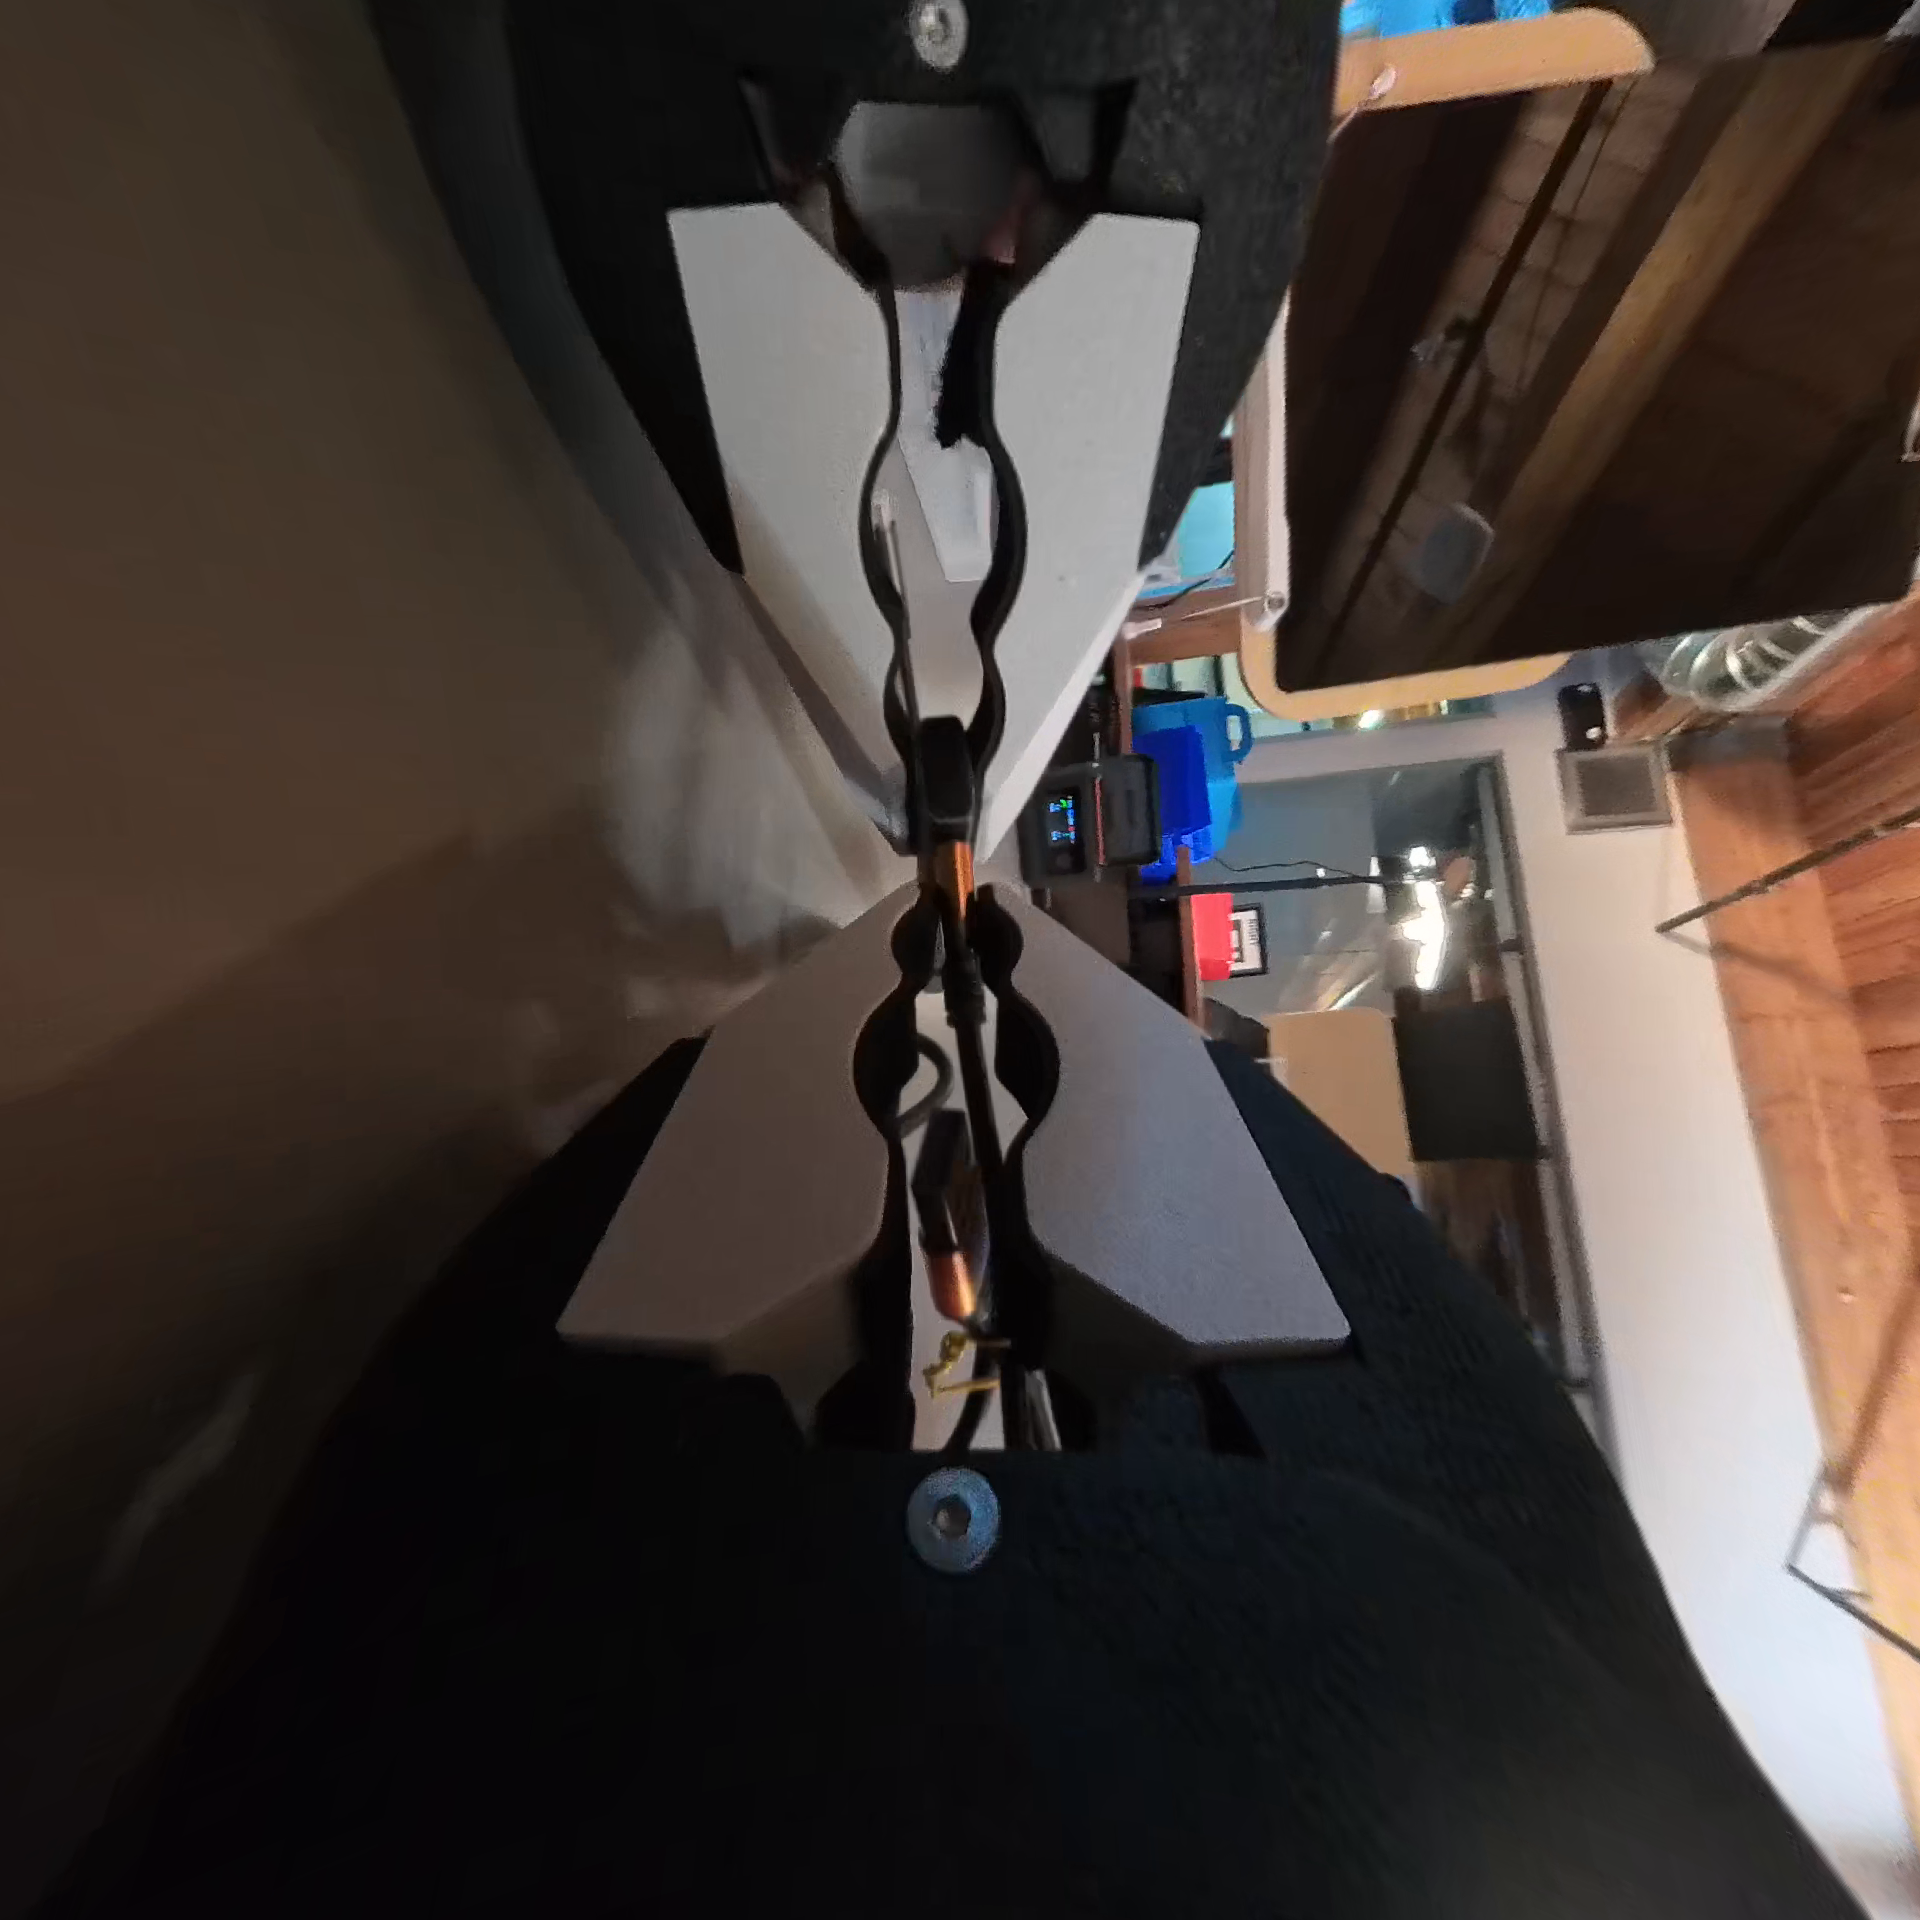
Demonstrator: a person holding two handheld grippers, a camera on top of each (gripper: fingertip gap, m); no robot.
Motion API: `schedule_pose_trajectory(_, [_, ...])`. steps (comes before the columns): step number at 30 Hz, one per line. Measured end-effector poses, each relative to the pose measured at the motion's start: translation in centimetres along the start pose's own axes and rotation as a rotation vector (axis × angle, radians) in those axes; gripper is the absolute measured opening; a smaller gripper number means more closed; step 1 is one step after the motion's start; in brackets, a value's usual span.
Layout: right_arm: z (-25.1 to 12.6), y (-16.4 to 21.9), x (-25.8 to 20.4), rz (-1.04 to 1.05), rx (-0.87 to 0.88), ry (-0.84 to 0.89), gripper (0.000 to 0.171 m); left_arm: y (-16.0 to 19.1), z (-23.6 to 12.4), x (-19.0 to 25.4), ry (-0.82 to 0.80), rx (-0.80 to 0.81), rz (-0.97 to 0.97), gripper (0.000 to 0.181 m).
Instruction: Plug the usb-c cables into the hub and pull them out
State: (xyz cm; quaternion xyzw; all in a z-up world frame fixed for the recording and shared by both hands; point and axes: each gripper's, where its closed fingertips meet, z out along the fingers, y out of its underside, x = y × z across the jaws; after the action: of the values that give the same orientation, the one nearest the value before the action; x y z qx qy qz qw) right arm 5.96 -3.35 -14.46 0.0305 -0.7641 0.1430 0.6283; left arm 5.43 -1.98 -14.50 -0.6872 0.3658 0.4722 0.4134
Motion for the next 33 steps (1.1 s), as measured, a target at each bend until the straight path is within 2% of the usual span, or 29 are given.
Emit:
schedule_pose_trajectory(10, [-0.8, -0.5, -0.3, -0.034, -0.021, -0.006, 0.006, -0.4, -1.0, 0.3, -0.005, 0.058, 0.027, 0.008])
schedule_pose_trajectory(22, [-2.7, -2.3, -0.9, 0.037, 0.087, -0.026, 0.005, -1.8, -3.9, 1.3, 0.011, 0.193, 0.037, 0.008])
schedule_pose_trajectory(30, [-2.6, -2.1, -1.3, 0.037, 0.063, -0.05, 0.004, -1.5, -3.9, 2.0, 0.039, 0.177, 0.045, 0.008])
schedule_pose_trajectory(33, [-2.6, -2.2, -1.2, 0.023, 0.057, -0.036, 0.004, -2.6, -4.3, 2.3, 0.057, 0.236, 0.034, 0.018])
